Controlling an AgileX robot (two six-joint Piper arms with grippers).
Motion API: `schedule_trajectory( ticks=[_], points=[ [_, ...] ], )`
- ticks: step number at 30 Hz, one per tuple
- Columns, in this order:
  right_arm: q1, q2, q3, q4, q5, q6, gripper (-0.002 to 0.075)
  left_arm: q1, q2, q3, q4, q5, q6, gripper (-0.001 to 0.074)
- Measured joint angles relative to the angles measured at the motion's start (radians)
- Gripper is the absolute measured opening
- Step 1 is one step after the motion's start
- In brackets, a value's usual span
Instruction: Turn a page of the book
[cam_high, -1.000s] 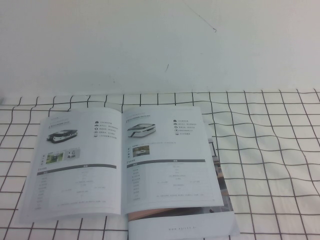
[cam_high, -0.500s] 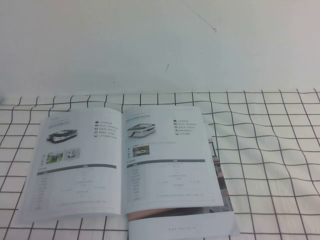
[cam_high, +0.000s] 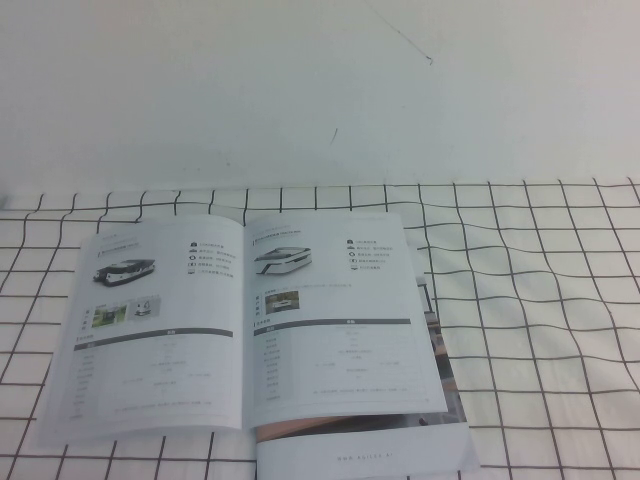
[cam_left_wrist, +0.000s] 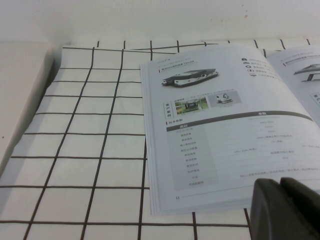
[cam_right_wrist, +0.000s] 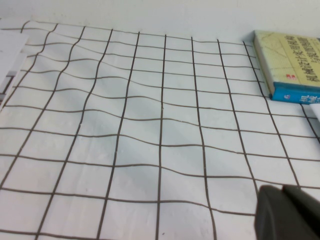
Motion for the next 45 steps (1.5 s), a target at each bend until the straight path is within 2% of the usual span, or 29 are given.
schedule_trajectory(
  ticks=[29, 39, 45],
  points=[
    [0.000, 0.000, 0.000, 0.000, 0.000, 0.000, -0.0002, 0.000, 0.000, 0.000, 0.000, 0.000, 0.002, -0.0002],
    [0.000, 0.000, 0.000, -0.025, 0.000, 0.000, -0.0002, 0.000, 0.000, 0.000, 0.092, -0.001, 0.056, -0.0002],
    [0.000, 0.000, 0.000, -0.037, -0.043, 0.000, -0.0002, 0.000, 0.000, 0.006, 0.119, -0.134, 0.064, -0.0002]
  ],
)
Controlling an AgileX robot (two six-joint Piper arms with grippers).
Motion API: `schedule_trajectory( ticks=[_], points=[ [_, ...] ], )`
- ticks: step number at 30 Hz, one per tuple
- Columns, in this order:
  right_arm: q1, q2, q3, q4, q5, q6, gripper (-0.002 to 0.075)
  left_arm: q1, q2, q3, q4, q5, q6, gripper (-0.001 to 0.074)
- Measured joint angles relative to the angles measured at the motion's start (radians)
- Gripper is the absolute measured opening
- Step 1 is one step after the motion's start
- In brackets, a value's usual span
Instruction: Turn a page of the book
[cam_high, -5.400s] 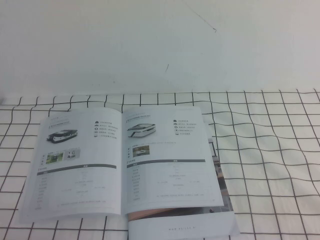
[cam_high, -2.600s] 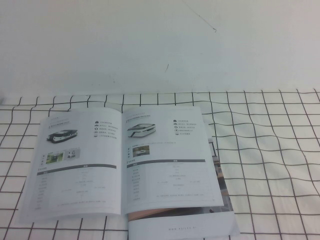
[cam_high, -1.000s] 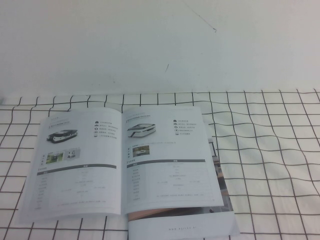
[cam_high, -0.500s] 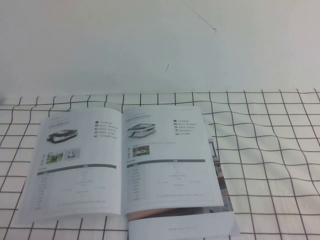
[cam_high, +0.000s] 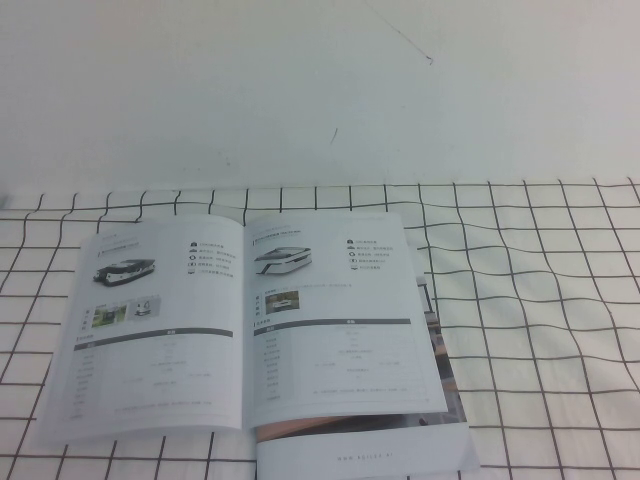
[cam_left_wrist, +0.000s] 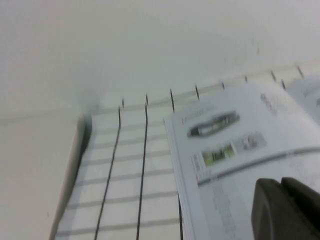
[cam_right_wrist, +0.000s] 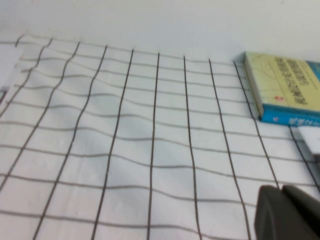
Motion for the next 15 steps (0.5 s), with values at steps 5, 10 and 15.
schedule_trajectory(
  ticks=[5, 10, 15],
  points=[
    [0.000, 0.000, 0.000, 0.016, -0.151, 0.000, -0.0002, 0.000, 0.000, 0.000, -0.009, -0.261, -0.030, -0.0002],
    [0.000, 0.000, 0.000, 0.016, -0.276, 0.000, -0.0002, 0.000, 0.000, 0.000, -0.011, -0.531, -0.076, -0.0002],
    [0.000, 0.000, 0.000, 0.018, -0.285, 0.000, -0.0002, 0.000, 0.000, 0.000, -0.011, -0.708, -0.089, -0.0002]
  ],
)
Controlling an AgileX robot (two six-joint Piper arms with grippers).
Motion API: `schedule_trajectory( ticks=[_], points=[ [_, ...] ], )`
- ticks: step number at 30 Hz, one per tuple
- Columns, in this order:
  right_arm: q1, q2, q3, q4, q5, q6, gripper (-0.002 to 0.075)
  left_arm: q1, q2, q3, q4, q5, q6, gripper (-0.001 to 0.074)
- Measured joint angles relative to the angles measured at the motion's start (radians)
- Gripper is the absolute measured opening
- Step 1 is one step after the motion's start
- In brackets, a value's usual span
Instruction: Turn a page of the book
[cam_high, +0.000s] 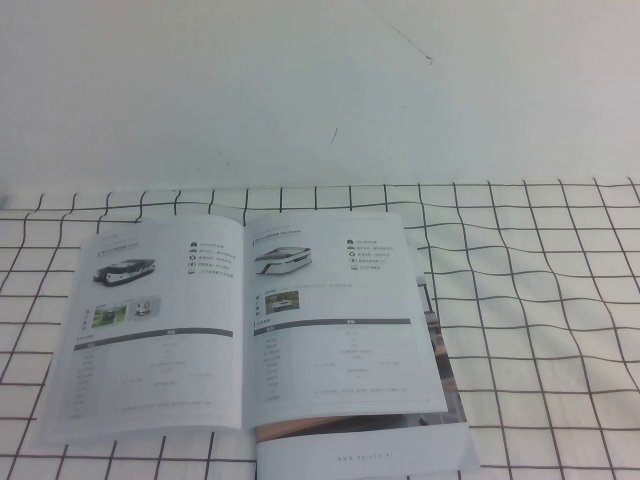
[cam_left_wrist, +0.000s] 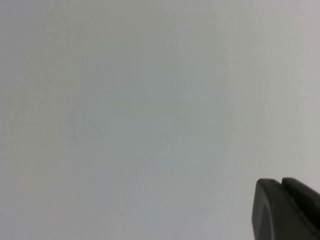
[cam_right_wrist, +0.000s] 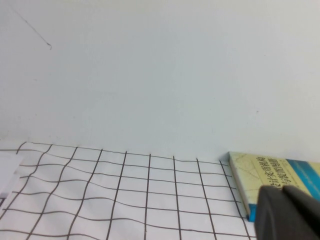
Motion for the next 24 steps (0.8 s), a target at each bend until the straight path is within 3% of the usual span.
schedule_trajectory(
  ticks=[13, 21, 24],
  points=[
    [0.000, 0.000, 0.000, 0.054, -0.119, 0.002, -0.0002, 0.000, 0.000, 0.000, -0.087, -0.067, 0.004, -0.0002],
    [0.000, 0.000, 0.000, 0.073, -0.383, 0.018, -0.0002, 0.000, 0.000, -0.228, -0.115, 0.340, 0.004, -0.0002],
    [0.000, 0.000, -0.036, 0.073, -0.366, 0.018, -0.0002, 0.000, 0.024, -0.344, -0.117, 0.523, 0.004, -0.0002]
  ],
)
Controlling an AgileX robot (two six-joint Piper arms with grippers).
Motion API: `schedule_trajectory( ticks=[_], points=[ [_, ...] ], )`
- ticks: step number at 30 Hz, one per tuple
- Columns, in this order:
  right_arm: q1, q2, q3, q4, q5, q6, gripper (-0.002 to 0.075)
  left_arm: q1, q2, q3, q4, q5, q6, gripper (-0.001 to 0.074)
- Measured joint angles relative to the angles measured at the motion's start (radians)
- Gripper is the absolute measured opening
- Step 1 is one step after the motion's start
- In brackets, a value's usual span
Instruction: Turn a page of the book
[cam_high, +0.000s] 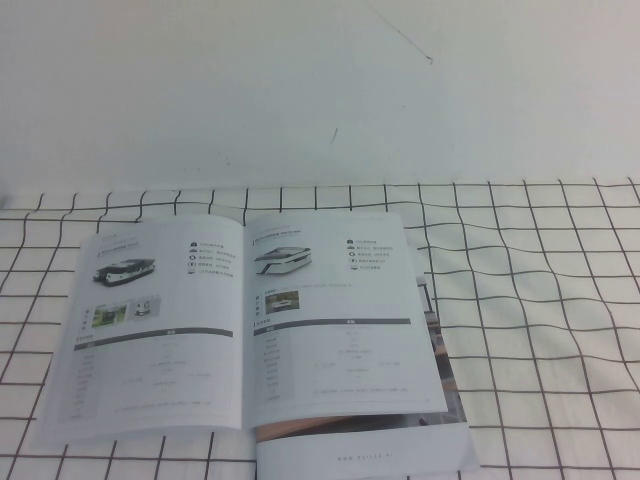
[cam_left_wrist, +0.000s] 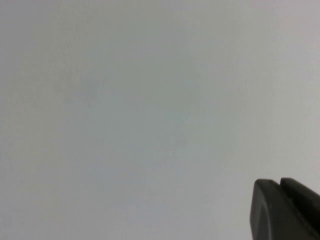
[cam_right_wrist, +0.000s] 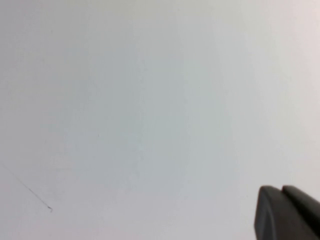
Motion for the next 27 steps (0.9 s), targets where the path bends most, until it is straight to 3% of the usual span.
schedule_trajectory(
  ticks=[9, 16, 23, 27],
  points=[
    [0.000, 0.055, -0.336, 0.002, 0.511, 0.000, -0.0002, 0.000, 0.372, -0.198, -0.074, 0.452, 0.005, -0.0002],
    [0.000, 0.172, -0.392, 0.002, 0.609, -0.053, -0.0002, 0.000, 0.653, -0.205, -0.279, 0.453, 0.105, -0.0002],
    [0.000, 0.242, -0.374, 0.094, 0.604, -0.008, -0.0002, 0.000, 0.907, -0.264, -0.710, 0.441, 0.436, -0.0002],
    [0.000, 0.346, -0.432, 0.135, 0.697, -0.042, -0.0002, 0.000, 1.063, -0.312, -0.901, 0.478, 0.658, -0.0002]
  ],
)
